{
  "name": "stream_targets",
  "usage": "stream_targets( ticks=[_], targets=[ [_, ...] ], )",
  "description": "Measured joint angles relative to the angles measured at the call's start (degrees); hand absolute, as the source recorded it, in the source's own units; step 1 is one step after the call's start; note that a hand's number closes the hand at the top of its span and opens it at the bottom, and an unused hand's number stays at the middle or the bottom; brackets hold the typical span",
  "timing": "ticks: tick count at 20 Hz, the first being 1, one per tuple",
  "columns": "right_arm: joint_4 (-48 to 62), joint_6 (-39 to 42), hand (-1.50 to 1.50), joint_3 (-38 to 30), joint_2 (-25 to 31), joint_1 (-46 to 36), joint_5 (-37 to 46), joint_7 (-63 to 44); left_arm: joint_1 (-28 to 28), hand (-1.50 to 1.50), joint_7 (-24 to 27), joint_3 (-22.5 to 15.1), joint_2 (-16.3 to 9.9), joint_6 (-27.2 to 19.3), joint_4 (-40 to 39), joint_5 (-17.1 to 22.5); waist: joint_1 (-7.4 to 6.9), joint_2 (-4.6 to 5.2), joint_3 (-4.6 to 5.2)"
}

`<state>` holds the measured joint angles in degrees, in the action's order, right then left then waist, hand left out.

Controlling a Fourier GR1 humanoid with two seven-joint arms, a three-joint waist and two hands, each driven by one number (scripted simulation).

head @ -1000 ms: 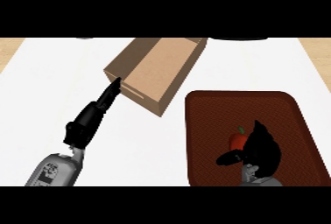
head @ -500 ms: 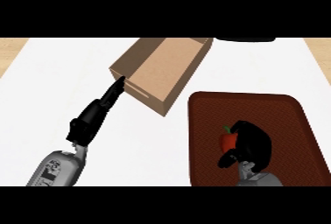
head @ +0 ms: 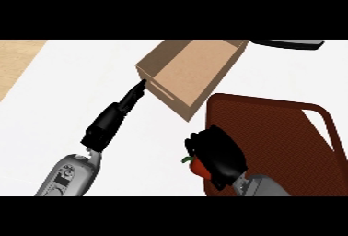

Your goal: Pick the bell pepper from the tray and place it in the cardboard box

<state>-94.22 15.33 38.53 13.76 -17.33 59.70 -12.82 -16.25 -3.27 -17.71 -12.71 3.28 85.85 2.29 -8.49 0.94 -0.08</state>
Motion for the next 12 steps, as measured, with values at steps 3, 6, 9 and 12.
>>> stream_targets(
  ticks=[3, 6, 9, 12],
  targets=[
    [-1.54, -1.87, 1.50, -0.62, 5.02, -4.09, -3.35, 13.29, 0.33, 0.00, -0.06, 0.72, -0.19, -0.45, -0.13, 0.02, 1.98, -0.08, -0.10],
    [-1.02, -4.43, 1.50, -4.55, 9.80, -7.21, -8.45, 26.37, 0.49, 0.00, -0.54, 1.64, -0.38, -1.18, 0.01, -0.05, 3.93, -0.15, -0.12],
    [0.49, -4.59, 1.50, -10.18, 14.21, -9.74, -15.27, 38.27, 1.31, 0.00, -0.61, 2.03, -0.30, -1.95, -0.27, -0.55, 5.60, -0.31, -0.07],
    [2.30, -1.55, 1.50, -15.91, 17.76, -12.71, -22.16, 47.52, 1.57, 0.00, -0.35, 2.75, -0.42, -2.16, -0.50, -0.81, 6.75, -0.53, -0.01]
  ],
)
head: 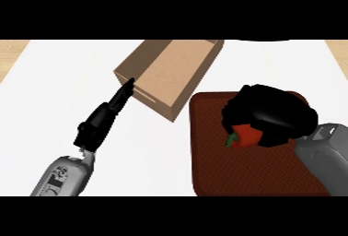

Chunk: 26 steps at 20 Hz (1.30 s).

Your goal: Pick the bell pepper from the tray and place it in the cardboard box

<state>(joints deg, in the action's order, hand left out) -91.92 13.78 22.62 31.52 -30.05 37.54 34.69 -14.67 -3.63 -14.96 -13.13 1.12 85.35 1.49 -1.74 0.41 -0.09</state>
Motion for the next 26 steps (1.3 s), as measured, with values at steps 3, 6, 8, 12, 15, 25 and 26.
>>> stream_targets(
  ticks=[3, 6, 8, 12, 15, 25, 26],
  targets=[
    [-0.04, 5.14, 1.50, -5.83, 2.95, -1.74, -7.67, 5.51, 1.08, 0.00, 0.07, 0.92, -0.67, 0.36, 0.49, 0.22, 0.83, -0.25, 0.04],
    [2.00, 8.40, 1.50, -11.54, 4.40, -3.85, -13.81, 7.11, 1.34, 0.00, 0.60, 1.13, -0.30, 0.12, 0.03, -0.51, 1.26, -0.34, 0.07],
    [2.40, 10.40, 1.50, -14.42, 4.91, -4.99, -17.20, 5.61, 1.49, 0.00, 0.08, 1.44, -0.33, 0.36, 0.65, -0.68, 1.40, -0.39, 0.08],
    [6.58, 13.77, 1.50, -17.74, 4.57, -9.59, -21.36, 1.55, 0.73, 0.00, -1.24, 1.86, 0.48, 0.46, 1.04, -1.29, 1.35, -0.39, 0.09],
    [8.98, 15.27, 1.50, -18.91, 3.00, -13.59, -22.18, -2.20, 1.84, 0.00, -1.45, 2.58, 0.30, 1.63, 2.37, -0.90, 1.23, -0.41, 0.11],
    [22.25, 14.86, 1.50, -18.80, -5.44, -26.89, -17.96, -7.70, 1.22, 0.00, -1.12, 3.94, 1.58, 3.31, 1.40, -2.27, 0.90, -0.28, 0.12],
    [22.68, 15.02, 1.50, -18.82, -6.40, -27.96, -17.89, -8.85, 1.62, 0.00, -0.36, 3.89, 1.83, 3.32, 0.83, -2.63, 0.97, -0.29, 0.11]
  ],
)
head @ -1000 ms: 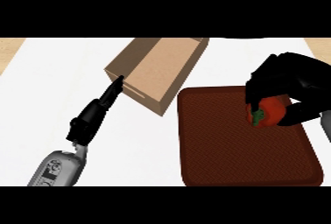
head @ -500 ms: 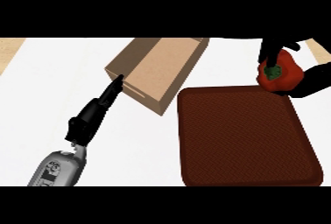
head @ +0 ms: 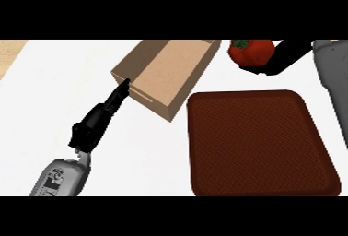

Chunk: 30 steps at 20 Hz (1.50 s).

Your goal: Pick the bell pepper from the tray and place it in the cardboard box

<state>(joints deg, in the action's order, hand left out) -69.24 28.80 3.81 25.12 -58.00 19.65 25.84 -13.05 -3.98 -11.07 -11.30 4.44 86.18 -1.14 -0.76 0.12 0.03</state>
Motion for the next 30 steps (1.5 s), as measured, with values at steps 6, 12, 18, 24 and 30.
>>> stream_targets(
  ticks=[6, 12, 18, 24, 30],
  targets=[
    [10.81, -2.98, 1.50, -0.61, -4.99, -7.63, 2.94, -0.59, 0.21, 0.00, -1.34, -0.09, 0.87, -0.15, 1.46, -1.20, -0.39, 0.06, 0.01],
    [20.89, -9.33, 1.50, -0.16, -8.61, -13.86, 8.32, 0.34, 0.20, 0.00, -1.14, 0.16, 1.31, 0.69, 1.23, -1.64, -0.67, 0.24, 0.01],
    [31.35, -18.09, 1.50, 2.03, -13.22, -17.09, 14.80, 3.94, 0.05, 0.00, -1.51, -0.13, 2.42, 0.73, 1.96, -2.10, -1.16, 0.46, 0.01],
    [41.46, -24.20, 1.50, 3.13, -17.18, -18.57, 19.15, 5.92, 0.16, 0.00, 0.04, 1.07, 1.32, 2.26, 1.04, -1.99, -1.64, 0.69, 0.03],
    [50.36, -21.98, -1.50, 1.35, -20.63, -19.65, 18.51, 3.61, -0.69, 0.00, 0.75, 0.73, 2.68, 1.96, -0.51, -2.59, -1.96, 0.94, 0.03]
  ],
)
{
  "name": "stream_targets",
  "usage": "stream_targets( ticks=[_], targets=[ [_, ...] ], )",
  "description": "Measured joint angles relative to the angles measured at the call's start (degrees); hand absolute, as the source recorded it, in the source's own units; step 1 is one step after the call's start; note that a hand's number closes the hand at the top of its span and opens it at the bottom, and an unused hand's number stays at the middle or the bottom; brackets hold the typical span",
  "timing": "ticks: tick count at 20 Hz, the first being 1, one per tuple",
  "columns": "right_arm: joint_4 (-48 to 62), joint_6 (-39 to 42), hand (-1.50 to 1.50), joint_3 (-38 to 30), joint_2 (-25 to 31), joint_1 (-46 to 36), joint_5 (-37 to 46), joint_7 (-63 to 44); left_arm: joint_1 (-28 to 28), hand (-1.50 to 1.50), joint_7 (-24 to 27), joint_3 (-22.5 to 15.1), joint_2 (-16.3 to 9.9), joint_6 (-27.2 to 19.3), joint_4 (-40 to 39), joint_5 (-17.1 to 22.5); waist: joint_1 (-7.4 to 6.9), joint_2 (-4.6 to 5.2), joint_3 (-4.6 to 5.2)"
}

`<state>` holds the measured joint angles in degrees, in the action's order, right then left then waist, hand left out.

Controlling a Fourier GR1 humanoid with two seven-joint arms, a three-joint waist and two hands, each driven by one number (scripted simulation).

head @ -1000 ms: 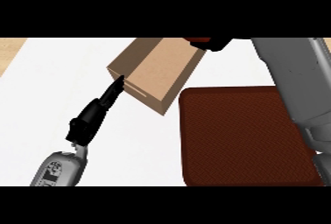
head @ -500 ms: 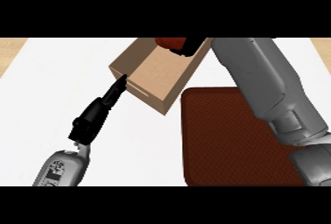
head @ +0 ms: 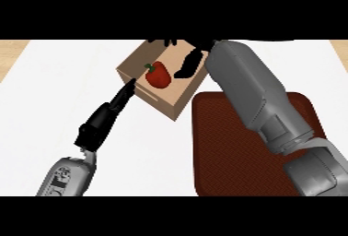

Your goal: Pick the bell pepper from the tray and place it in the cardboard box

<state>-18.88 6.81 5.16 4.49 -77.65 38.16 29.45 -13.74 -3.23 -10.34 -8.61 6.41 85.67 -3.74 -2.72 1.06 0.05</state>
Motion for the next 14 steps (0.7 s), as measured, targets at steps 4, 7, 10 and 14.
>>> stream_targets(
  ticks=[4, 7, 10, 14],
  targets=[
    [4.24, 0.72, -1.50, -2.02, -0.12, -0.18, -1.16, 2.30, -0.39, 0.00, -0.90, 0.10, -0.17, 0.82, 1.13, 0.38, -0.71, 0.25, -0.02],
    [5.64, 1.76, -1.50, -5.89, -0.61, -0.35, -4.78, 3.56, -0.36, 0.00, -0.76, -0.38, 0.35, 0.52, 1.17, -0.18, -0.97, 0.42, -0.05],
    [6.34, 3.86, -1.50, -11.09, 0.71, -0.67, -9.78, 4.83, -1.08, 0.00, -1.58, -0.54, 0.83, 0.14, 1.22, -0.50, -1.02, 0.55, -0.08],
    [7.99, 8.89, -1.50, -17.78, 3.54, -1.29, -16.35, 4.78, -1.13, 0.00, -1.71, -0.33, 0.64, 0.41, 1.58, -0.39, -1.27, 0.64, -0.10]
  ],
)
